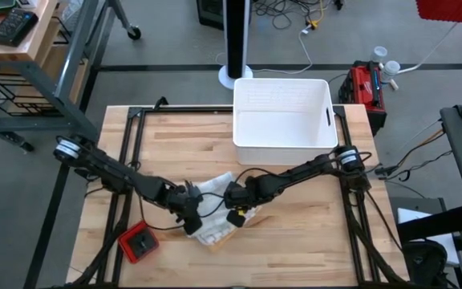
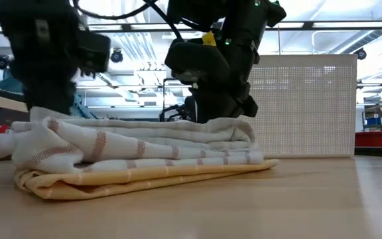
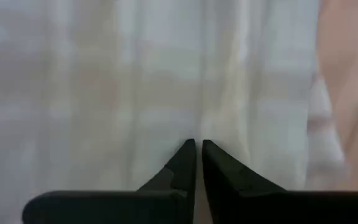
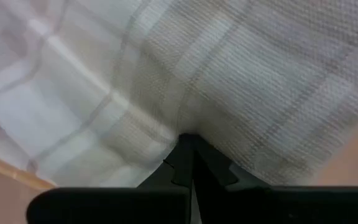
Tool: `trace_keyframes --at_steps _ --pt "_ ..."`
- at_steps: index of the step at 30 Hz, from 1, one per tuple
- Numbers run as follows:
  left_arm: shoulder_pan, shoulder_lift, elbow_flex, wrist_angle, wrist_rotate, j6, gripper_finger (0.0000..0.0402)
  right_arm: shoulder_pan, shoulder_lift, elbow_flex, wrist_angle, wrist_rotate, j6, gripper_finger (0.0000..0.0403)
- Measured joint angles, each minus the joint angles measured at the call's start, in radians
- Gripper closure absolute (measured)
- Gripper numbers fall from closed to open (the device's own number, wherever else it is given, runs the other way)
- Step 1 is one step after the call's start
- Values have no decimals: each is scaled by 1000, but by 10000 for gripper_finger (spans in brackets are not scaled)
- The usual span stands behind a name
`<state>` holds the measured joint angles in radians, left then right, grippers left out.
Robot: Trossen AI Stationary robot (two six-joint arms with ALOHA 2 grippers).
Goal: Fold towel
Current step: Stack the light gray patterned towel on top of the brown patterned towel
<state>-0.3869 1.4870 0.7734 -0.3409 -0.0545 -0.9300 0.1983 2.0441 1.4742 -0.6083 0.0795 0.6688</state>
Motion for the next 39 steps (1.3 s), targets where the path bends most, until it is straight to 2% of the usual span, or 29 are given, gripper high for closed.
trace_keyframes --at_steps 6,13,16,21,27,33,39 --pt "-46 -100 18 -160 59 -86 381 -2 0 -1 -11 7 12 403" --pt "-100 -131 17 -156 66 -144 381 -2 -13 8 -21 38 1 403" --pt "-102 -132 18 -126 20 -132 381 4 -23 33 -6 44 -15 403" --pt "-89 -133 41 -123 -87 -22 381 16 -26 80 29 44 -47 403" --pt "-65 -133 43 -168 -245 111 381 28 -26 87 192 17 -69 403" --pt "-49 -133 50 -185 -266 129 381 33 0 87 244 1 -62 403" --pt "-50 -132 75 -170 -266 171 381 36 46 85 253 -96 -54 403"
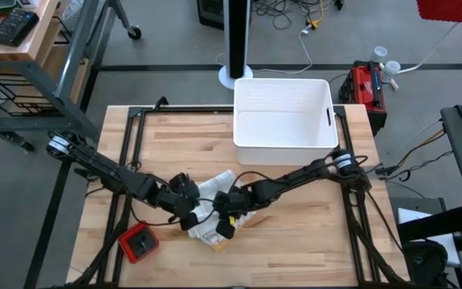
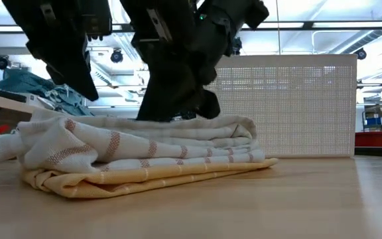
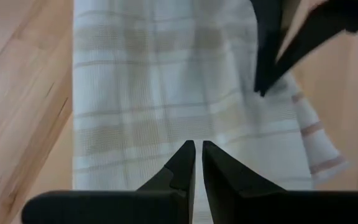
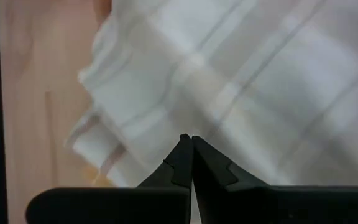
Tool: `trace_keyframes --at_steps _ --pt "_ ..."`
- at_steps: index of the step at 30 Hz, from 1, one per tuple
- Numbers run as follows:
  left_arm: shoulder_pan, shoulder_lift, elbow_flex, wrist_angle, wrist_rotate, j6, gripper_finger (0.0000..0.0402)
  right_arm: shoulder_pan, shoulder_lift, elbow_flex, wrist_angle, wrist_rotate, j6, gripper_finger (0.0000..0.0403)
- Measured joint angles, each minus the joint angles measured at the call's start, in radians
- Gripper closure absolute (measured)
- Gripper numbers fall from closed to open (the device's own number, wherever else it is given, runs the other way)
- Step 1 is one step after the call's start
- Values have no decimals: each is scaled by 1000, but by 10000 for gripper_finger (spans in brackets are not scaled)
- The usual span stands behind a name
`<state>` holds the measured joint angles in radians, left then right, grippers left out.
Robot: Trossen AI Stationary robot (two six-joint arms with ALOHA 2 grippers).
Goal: Fold towel
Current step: Stack the light gray patterned towel on top of the brown patterned towel
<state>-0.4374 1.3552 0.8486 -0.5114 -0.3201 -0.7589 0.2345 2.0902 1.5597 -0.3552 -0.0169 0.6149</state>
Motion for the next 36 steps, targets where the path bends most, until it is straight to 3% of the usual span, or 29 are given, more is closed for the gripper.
trace_keyframes --at_steps 7,13,16,21,26,31,36 --pt "-2 52 -32 8 -3 17 381 15 46 7 2 -196 -41 403" --pt "-3 106 -43 170 65 78 381 28 25 8 -6 -196 -51 403" --pt "-8 129 -43 273 137 99 381 28 3 16 -7 -154 -50 403" --pt "-37 164 -47 282 262 74 381 25 -5 26 -8 -18 -53 403" --pt "-63 222 -49 293 300 48 381 -1 21 27 -9 12 -66 403" --pt "-75 242 -46 321 453 15 381 -27 36 25 -83 108 -33 403" --pt "-85 209 -25 314 468 9 381 -57 36 23 -175 175 -25 403"
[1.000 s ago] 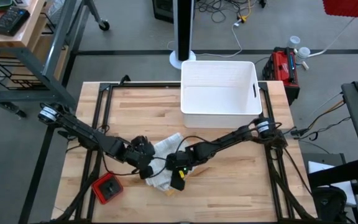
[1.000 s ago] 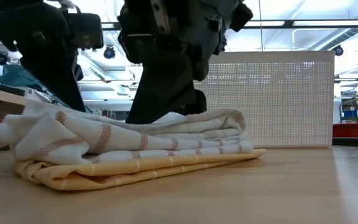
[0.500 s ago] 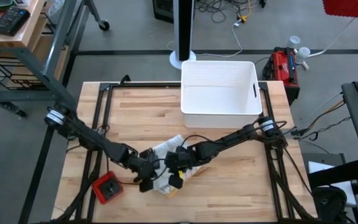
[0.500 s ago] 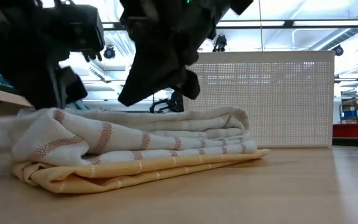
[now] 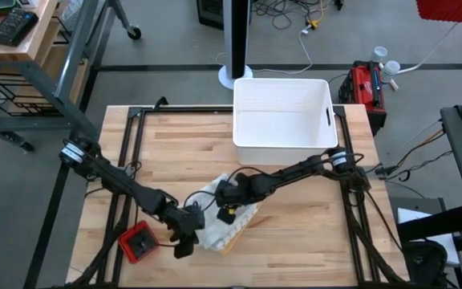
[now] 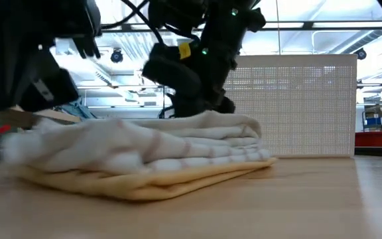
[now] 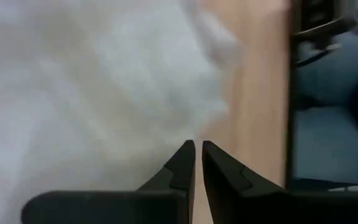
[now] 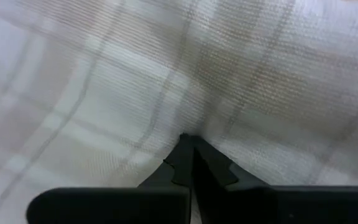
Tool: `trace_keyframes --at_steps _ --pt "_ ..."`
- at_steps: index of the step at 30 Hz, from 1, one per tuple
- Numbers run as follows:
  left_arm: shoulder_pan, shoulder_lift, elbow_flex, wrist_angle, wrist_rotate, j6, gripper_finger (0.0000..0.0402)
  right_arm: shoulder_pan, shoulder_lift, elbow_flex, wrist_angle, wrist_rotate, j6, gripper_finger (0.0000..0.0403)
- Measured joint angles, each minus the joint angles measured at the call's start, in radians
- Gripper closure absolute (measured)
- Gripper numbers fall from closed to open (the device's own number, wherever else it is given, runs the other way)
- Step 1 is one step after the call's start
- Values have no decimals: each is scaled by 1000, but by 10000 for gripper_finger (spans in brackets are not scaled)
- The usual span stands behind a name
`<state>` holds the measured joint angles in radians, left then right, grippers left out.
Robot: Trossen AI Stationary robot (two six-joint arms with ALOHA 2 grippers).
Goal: Fold towel
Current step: Stack the light gray patterned towel on top of the brown patterned towel
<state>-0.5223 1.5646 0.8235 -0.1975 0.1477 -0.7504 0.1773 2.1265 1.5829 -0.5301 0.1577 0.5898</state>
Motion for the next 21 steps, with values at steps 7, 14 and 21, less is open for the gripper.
trace_keyframes --at_steps 7,14,21 --pt "-4 -58 30 -27 -44 22 381 -12 -1 -2 -112 62 1 403" --pt "-1 -27 34 56 -420 178 381 -13 -5 -2 -100 47 -5 403" --pt "3 123 31 180 -478 322 381 -10 -6 -2 -94 18 -11 403"
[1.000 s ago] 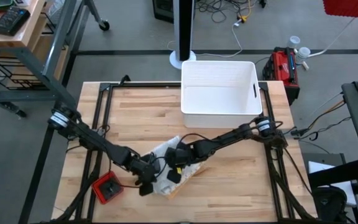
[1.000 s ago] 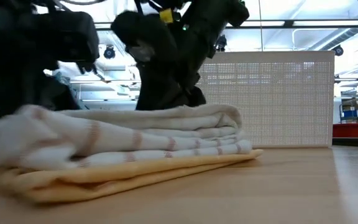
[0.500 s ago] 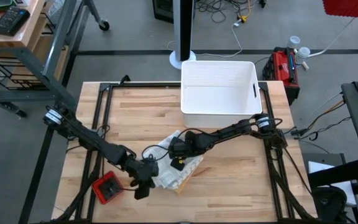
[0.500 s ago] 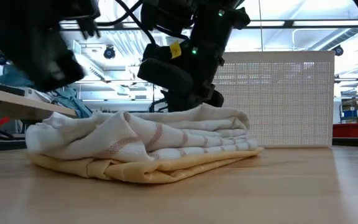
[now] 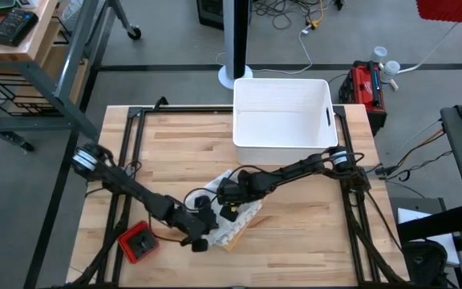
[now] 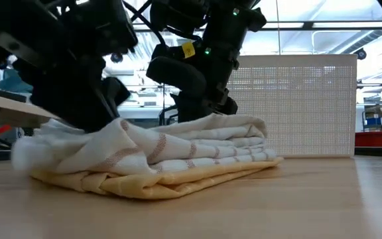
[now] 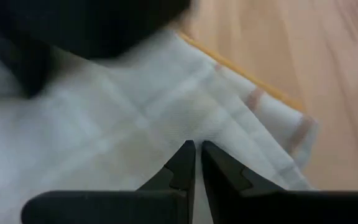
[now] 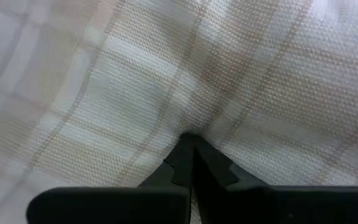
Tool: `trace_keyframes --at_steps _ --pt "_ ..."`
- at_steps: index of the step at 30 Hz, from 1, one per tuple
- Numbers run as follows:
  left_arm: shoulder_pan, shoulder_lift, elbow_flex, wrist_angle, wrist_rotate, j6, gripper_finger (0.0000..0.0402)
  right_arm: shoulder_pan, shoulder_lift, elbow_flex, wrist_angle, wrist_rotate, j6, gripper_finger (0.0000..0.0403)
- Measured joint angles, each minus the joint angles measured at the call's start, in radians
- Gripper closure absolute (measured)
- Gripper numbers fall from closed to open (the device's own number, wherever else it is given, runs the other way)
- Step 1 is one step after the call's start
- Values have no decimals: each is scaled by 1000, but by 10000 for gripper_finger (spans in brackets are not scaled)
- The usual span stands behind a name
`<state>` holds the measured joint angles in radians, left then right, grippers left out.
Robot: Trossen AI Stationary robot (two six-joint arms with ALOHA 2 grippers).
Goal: Fold towel
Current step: Stack the light gray patterned towel on top of the brown patterned towel
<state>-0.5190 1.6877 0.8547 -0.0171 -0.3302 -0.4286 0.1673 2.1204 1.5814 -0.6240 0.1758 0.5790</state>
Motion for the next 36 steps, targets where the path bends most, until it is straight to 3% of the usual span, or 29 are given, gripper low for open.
trace_keyframes --at_steps 5,8,15,23,30,36 --pt "-6 71 13 71 180 -27 381 1 0 0 9 -34 1 403" --pt "-17 58 16 46 220 -63 381 3 0 0 10 -41 4 403" --pt "-30 -25 16 -41 174 -93 381 -3 0 -8 1 -14 5 403" --pt "-39 -104 -12 -271 133 -199 381 -3 -2 -14 -2 -14 8 403" --pt "-44 -109 -31 -246 130 -220 381 1 -43 -18 -18 -15 5 403" --pt "-43 -220 -31 -195 112 -156 381 5 -137 -18 -13 17 -1 403"
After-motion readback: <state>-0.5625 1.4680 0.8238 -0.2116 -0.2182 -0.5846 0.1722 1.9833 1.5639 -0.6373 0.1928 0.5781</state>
